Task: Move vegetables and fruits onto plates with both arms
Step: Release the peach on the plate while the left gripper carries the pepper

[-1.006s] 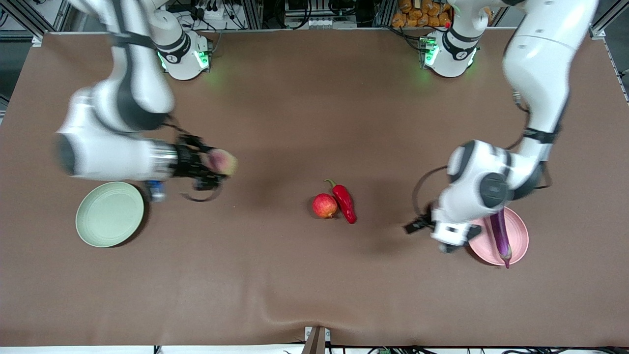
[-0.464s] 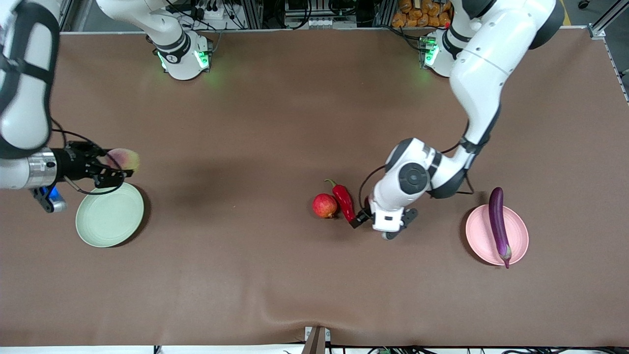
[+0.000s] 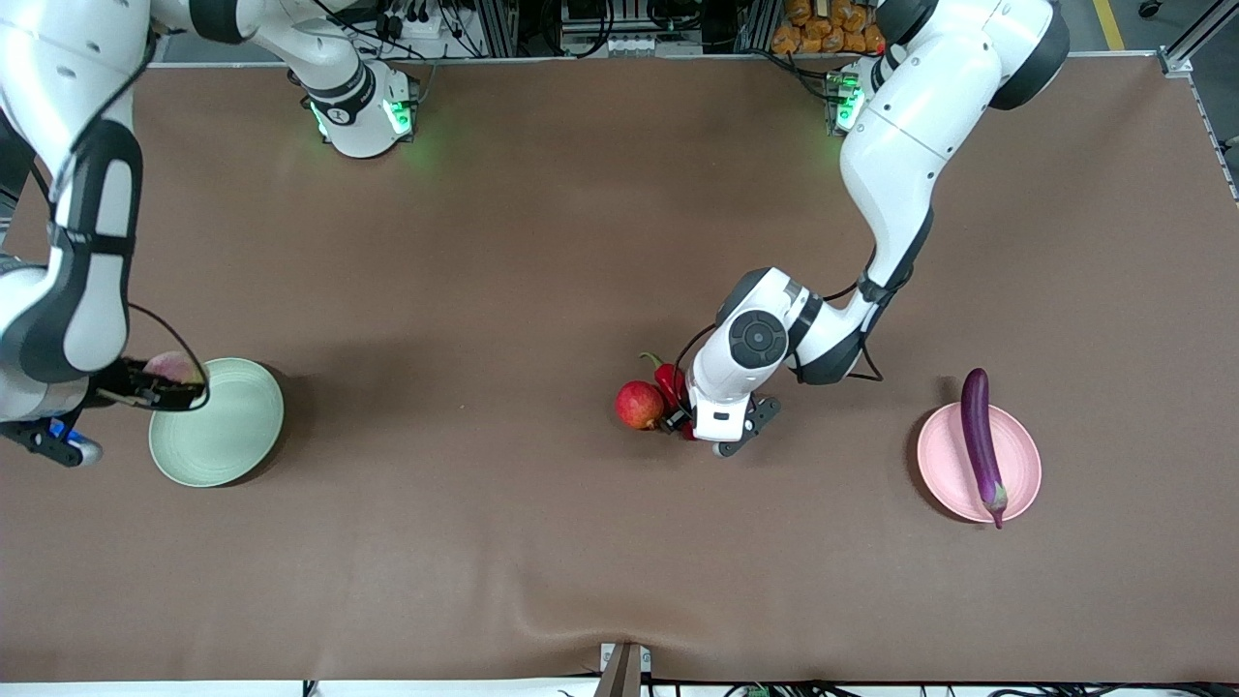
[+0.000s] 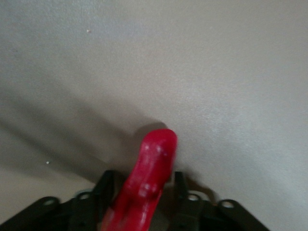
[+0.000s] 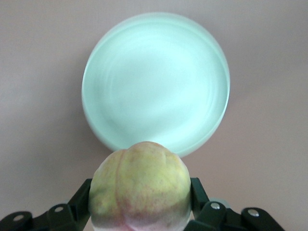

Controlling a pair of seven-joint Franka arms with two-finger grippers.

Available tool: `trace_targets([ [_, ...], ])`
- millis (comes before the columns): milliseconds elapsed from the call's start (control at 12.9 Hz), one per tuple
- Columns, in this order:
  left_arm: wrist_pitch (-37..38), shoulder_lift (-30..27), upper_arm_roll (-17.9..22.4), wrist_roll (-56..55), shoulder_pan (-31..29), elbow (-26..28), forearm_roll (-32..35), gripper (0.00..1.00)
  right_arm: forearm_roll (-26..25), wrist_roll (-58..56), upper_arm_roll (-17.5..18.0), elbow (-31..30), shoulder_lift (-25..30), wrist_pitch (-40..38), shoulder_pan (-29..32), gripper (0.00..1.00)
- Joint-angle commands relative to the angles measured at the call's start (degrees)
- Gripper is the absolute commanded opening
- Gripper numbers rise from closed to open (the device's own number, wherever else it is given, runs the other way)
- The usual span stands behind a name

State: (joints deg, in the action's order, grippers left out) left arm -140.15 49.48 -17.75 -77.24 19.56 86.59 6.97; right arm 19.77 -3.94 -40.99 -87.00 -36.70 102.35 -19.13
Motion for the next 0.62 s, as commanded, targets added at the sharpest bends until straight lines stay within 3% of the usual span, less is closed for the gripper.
trace_targets([
  [0, 0.05, -0.69, 0.52, 0.59, -0.3, -1.16, 0.15, 0.0, -0.96, -6.59, 2.05, 1.05, -3.89, 7.92, 3.56, 0.57],
  [77, 1.36, -1.57, 0.79, 2.25, -1.79, -0.81, 0.33, 0.0, -0.87, -6.86, 4.41, 0.43, -4.08, 9.35, 5.49, 0.6],
  [155, 5.2, -3.58, 0.79, 4.88, -3.89, -0.81, 0.59, 0.0, -0.87, -6.34, 6.35, 0.34, -4.08, 9.45, 6.99, 0.7],
  [309, 14.34, -8.06, 0.79, 14.78, -8.45, -0.9, 0.59, 0.0, -0.87, -5.73, 6.98, 0.25, -3.73, 7.62, 7.09, 1.0],
  [541, 21.92, -10.89, 0.87, 29.03, -16.36, -0.9, 0.68, 0.0, -0.69, 1.1, 7.16, 1.83, -1.89, -3.96, 5.08, 1.0],
])
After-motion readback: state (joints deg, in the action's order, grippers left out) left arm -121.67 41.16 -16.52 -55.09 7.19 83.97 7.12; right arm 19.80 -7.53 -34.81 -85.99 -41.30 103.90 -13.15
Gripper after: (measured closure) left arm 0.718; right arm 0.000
